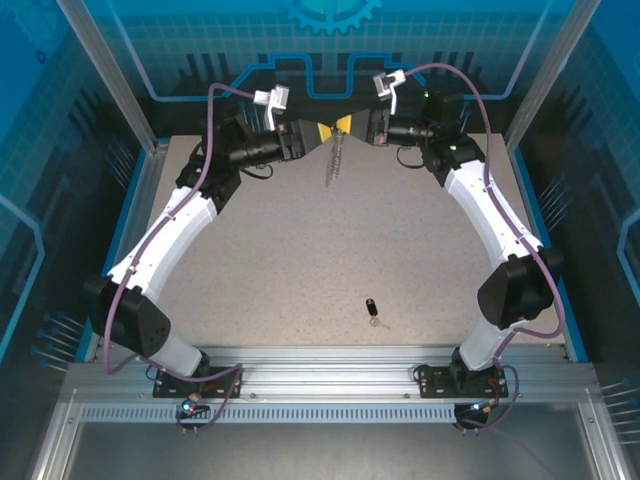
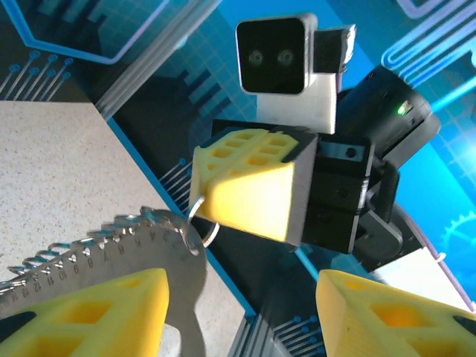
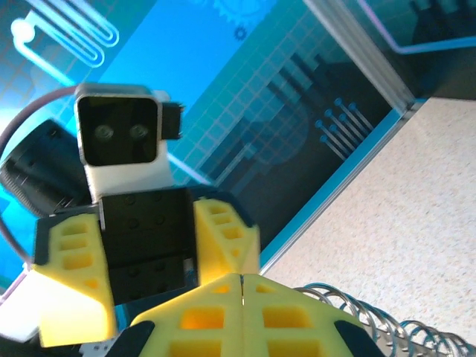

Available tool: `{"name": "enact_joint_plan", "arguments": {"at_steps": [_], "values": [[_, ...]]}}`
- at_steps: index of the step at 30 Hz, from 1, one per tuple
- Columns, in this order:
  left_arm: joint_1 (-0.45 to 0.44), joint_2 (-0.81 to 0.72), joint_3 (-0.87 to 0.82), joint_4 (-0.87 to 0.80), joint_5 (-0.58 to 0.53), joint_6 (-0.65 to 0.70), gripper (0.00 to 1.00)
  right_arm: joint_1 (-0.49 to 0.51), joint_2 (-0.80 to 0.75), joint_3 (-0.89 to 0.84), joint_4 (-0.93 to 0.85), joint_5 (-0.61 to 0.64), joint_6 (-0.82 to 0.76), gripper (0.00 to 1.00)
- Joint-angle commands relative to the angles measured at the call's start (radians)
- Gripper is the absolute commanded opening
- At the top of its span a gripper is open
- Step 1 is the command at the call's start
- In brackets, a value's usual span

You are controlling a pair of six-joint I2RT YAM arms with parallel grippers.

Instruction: Put the keys on the keyring

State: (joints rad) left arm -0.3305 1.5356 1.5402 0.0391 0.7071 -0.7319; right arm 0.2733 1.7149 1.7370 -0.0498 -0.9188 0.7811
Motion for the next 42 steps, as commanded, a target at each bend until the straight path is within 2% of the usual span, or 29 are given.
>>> {"name": "enact_joint_plan", "arguments": {"at_steps": [1,9,15,24,42], "values": [[-0.002,-0.051,-0.029,0.099,-0.077,-0.085,0.58,-0.023,-0.036,-0.032,0.218,0.031,0.138,0.0],[-0.002,-0.039,-0.09,0.272,-0.105,-0.256,0.57,-0.014,-0.034,-0.029,0.346,0.037,0.233,0.0],[-0.003,-0.01,-0.09,0.358,-0.113,-0.314,0.53,-0.001,-0.024,-0.008,0.398,0.039,0.289,0.0],[-0.004,0.018,-0.067,0.386,-0.121,-0.325,0.48,0.034,-0.005,-0.006,0.481,0.05,0.372,0.0],[-0.007,0.048,-0.059,0.471,-0.128,-0.363,0.4,0.069,0.015,-0.001,0.48,0.051,0.383,0.0]]}}
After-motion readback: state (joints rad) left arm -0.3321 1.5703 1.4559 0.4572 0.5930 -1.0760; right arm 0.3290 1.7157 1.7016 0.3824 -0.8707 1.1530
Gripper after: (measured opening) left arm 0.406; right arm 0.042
